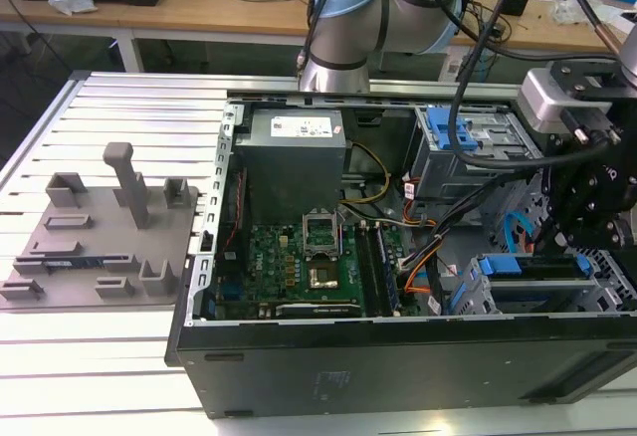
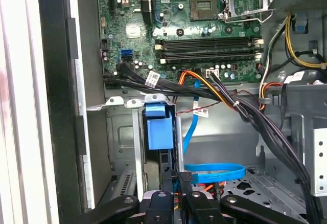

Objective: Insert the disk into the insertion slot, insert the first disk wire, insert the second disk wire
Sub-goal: 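Insert the second disk wire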

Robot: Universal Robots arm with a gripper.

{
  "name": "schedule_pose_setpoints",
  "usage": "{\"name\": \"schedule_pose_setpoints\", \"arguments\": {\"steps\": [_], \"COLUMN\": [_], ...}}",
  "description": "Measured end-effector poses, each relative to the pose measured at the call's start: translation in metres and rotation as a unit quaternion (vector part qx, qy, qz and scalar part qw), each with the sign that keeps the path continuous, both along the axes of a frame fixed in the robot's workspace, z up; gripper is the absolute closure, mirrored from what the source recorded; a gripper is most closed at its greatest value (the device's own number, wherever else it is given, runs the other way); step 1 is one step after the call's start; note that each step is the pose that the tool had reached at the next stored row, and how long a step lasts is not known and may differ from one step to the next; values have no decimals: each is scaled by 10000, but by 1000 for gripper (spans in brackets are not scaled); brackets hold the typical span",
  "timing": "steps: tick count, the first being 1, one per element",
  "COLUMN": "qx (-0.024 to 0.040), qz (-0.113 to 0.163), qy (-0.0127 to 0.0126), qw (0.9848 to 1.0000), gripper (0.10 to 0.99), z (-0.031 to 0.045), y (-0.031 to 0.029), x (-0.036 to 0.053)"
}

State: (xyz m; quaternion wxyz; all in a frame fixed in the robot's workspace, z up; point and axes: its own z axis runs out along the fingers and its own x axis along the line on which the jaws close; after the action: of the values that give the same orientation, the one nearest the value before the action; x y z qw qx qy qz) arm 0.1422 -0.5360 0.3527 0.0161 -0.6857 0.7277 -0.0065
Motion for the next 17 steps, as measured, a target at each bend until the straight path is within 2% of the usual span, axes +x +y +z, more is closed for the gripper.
{"name": "schedule_pose_setpoints", "arguments": {"steps": [4,17], "qx": [35,36], "qz": [125,125], "qy": [0,0], "qw": [9999,9999], "gripper": [925,925], "z": [-5,-12], "y": [-8,-25], "x": [-1,6]}}
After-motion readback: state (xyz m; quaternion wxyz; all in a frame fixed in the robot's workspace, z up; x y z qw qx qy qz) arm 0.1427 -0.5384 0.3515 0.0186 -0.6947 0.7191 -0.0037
